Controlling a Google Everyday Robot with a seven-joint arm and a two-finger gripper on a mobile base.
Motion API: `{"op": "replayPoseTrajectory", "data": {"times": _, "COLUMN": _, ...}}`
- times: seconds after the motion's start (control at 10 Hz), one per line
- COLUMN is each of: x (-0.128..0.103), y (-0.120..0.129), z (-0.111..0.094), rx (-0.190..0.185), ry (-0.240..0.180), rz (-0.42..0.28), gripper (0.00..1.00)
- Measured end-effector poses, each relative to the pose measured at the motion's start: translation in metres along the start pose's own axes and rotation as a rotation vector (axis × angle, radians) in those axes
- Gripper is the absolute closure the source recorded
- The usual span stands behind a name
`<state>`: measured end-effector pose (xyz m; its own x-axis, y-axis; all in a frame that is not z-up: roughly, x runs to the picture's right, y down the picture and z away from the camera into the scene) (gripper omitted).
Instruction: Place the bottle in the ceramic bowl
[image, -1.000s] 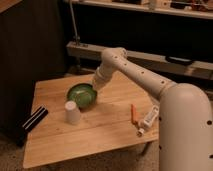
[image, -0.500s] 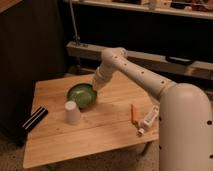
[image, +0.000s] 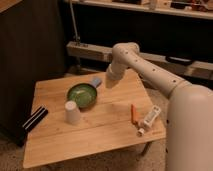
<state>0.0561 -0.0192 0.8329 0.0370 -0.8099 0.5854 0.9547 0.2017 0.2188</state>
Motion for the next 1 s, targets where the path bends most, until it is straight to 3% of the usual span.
{"op": "replayPoseTrajectory", "data": {"times": 0.2, "x": -0.020, "y": 0.047, "z": -0.015, "rx": -0.028, "ry": 0.003, "rz": 0.071, "gripper": 0.98}}
{"op": "replayPoseTrajectory", "data": {"times": 0.5, "x": -0.049, "y": 0.124, "z": -0.037, "rx": -0.114, "ry": 0.022, "rz": 0.200, "gripper": 0.98}}
{"op": "replayPoseTrajectory", "data": {"times": 0.6, "x": -0.056, "y": 0.142, "z": -0.043, "rx": -0.129, "ry": 0.028, "rz": 0.233, "gripper": 0.93}}
{"op": "replayPoseTrajectory", "data": {"times": 0.8, "x": -0.077, "y": 0.196, "z": -0.056, "rx": -0.184, "ry": 0.033, "rz": 0.319, "gripper": 0.72}}
{"op": "replayPoseTrajectory", "data": {"times": 1.0, "x": -0.076, "y": 0.192, "z": -0.056, "rx": -0.182, "ry": 0.033, "rz": 0.314, "gripper": 0.69}}
